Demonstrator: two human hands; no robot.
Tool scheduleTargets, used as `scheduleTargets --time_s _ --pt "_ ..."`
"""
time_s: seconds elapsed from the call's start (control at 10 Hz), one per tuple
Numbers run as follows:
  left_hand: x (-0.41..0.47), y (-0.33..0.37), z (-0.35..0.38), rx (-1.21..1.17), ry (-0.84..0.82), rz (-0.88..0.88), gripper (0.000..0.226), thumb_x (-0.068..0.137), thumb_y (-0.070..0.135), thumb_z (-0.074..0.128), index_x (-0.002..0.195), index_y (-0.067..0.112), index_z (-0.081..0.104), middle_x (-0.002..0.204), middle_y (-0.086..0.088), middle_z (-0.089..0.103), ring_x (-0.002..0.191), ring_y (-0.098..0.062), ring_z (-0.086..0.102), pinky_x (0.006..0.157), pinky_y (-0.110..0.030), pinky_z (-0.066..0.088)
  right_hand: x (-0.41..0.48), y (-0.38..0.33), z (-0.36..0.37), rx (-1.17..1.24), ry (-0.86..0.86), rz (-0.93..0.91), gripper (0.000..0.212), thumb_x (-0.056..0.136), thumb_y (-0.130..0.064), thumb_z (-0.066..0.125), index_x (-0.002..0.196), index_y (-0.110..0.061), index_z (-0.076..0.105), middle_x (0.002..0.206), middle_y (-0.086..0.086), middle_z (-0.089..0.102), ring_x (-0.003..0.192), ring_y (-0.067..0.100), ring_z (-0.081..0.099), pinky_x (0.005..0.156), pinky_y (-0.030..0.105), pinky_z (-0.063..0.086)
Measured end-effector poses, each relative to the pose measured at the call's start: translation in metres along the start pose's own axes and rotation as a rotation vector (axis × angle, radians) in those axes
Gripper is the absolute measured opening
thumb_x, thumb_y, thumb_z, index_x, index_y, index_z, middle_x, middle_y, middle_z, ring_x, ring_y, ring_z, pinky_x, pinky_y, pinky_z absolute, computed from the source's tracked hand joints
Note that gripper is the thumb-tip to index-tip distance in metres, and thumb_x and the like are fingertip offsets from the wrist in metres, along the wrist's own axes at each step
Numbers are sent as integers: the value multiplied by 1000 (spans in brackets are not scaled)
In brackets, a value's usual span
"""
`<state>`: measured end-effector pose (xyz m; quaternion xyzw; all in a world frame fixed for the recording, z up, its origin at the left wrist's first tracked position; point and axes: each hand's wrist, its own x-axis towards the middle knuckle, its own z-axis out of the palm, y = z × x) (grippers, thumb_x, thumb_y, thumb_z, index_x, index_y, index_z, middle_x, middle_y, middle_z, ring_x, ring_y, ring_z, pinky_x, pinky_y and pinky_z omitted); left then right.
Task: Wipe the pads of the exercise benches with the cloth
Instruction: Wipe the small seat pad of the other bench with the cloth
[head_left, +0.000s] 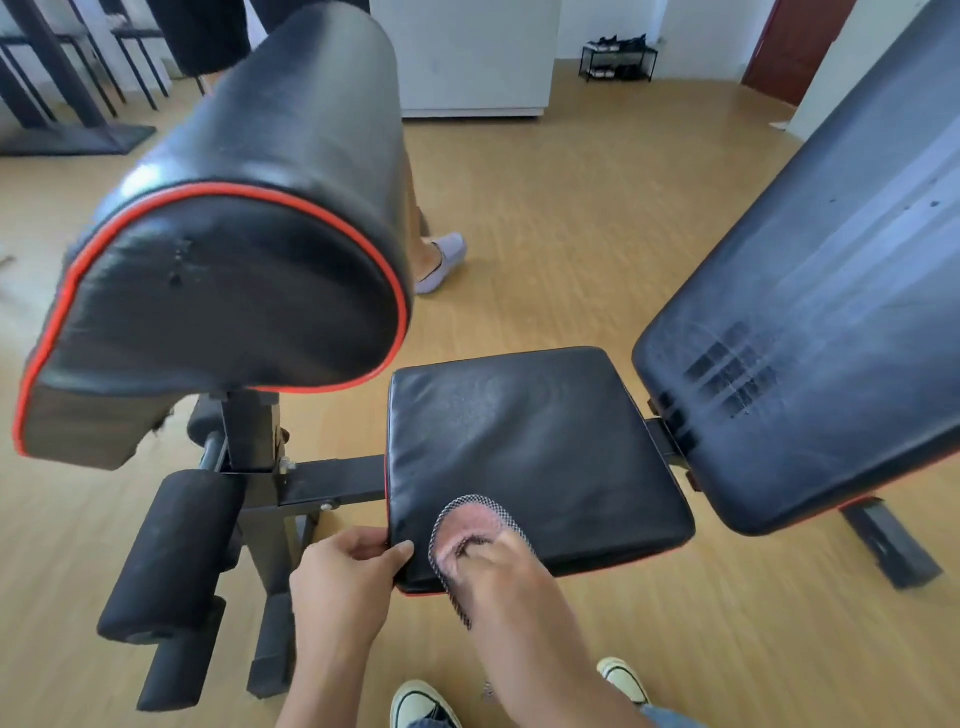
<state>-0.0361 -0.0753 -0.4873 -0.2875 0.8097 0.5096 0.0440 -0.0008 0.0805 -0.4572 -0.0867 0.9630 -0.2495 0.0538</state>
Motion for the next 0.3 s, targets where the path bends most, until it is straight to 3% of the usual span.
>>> scheduleTargets --time_s 0.1,0.2,0.3 --pt "-5 8 0 83 17 32 14 73 23 87 68 29 75 70 6 79 77 -23 77 83 -45 63 3 17 -46 6 -49 -51 36 89 -14 55 56 -9 41 57 3 29 60 22 34 51 32 27" --pt "-6 14 -1 215 -35 62 17 75 31 82 89 23 80 75 6 79 74 -24 76 79 -43 64 -6 34 -96 53 -146 36 16 78 -12 53 64 -15 47 65 18 53 49 17 33 45 23 27" --pt "-11 21 -10 535 -164 59 53 75 48 76 124 29 69 84 4 75 71 -21 75 74 -38 64 -43 46 -160 165 -250 135 17 74 -18 56 86 -28 50 80 -13 71 60 7 57 59 27 47"
